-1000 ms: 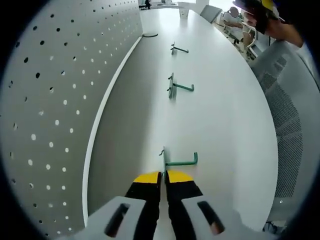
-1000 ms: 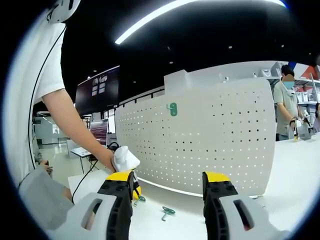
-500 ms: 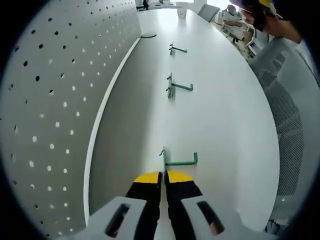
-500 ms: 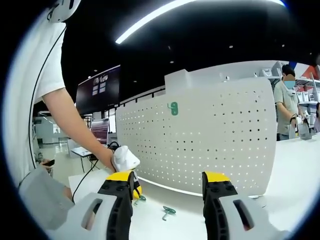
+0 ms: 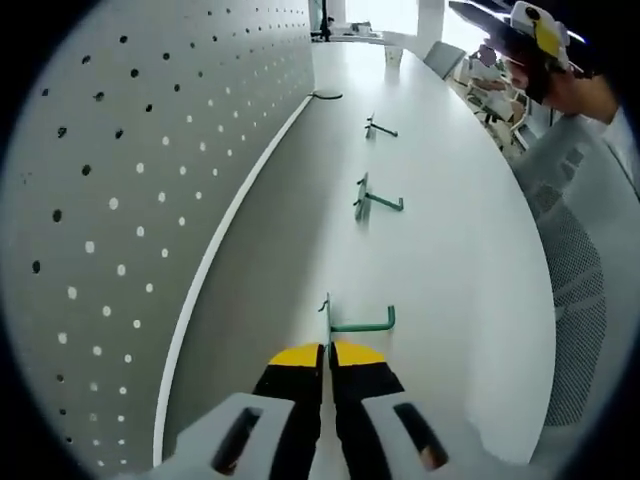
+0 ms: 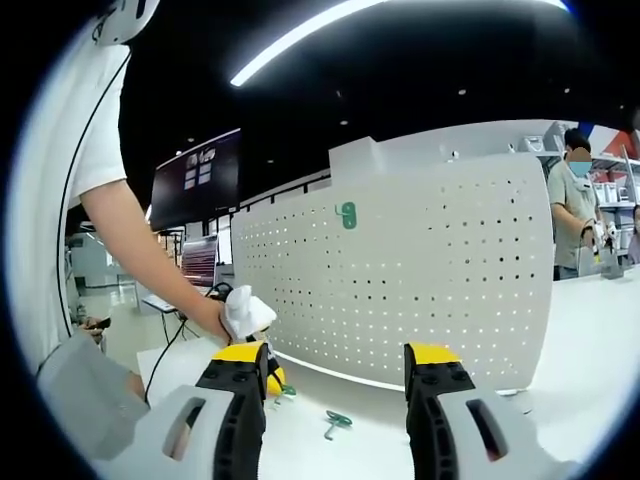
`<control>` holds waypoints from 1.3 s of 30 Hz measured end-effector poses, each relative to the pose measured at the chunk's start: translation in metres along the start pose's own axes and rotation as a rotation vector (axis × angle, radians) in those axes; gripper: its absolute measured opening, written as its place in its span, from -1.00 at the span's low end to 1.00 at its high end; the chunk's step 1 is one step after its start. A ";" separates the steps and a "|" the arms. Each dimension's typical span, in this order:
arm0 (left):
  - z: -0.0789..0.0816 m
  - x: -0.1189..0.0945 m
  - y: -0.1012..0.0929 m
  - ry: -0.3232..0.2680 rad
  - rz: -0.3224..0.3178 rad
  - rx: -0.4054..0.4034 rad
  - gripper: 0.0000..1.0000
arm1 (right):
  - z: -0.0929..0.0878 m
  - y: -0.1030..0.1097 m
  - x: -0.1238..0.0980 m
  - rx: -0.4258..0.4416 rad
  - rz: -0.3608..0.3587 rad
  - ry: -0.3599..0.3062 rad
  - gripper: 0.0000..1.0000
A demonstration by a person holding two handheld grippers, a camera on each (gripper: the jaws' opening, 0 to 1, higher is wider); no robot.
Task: Insert the hook assembly into the mounting plate slot until the hook locks in place.
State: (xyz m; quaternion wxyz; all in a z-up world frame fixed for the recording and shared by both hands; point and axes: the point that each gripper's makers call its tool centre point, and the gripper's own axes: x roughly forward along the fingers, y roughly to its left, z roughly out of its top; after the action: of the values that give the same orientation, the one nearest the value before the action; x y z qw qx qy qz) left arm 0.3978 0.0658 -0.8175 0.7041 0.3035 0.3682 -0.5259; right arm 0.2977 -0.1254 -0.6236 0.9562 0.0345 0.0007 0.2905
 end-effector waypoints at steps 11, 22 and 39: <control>0.018 -0.016 0.004 -0.136 0.061 -0.100 -0.96 | 0.000 0.001 0.000 0.006 0.005 0.000 0.06; 0.029 -0.029 0.002 -0.196 0.094 -0.148 -0.96 | 0.000 -0.003 -0.001 0.034 -0.004 -0.004 0.04; 0.061 -0.053 -0.003 -0.386 0.159 -0.196 -0.95 | 0.006 -0.002 -0.002 0.027 -0.003 -0.023 0.04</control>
State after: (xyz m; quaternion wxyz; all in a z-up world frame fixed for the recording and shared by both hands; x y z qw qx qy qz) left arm 0.3976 0.0426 -0.7393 0.8268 0.1552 0.2509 -0.4789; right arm 0.2972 -0.1289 -0.6183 0.9560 0.0509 -0.0060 0.2889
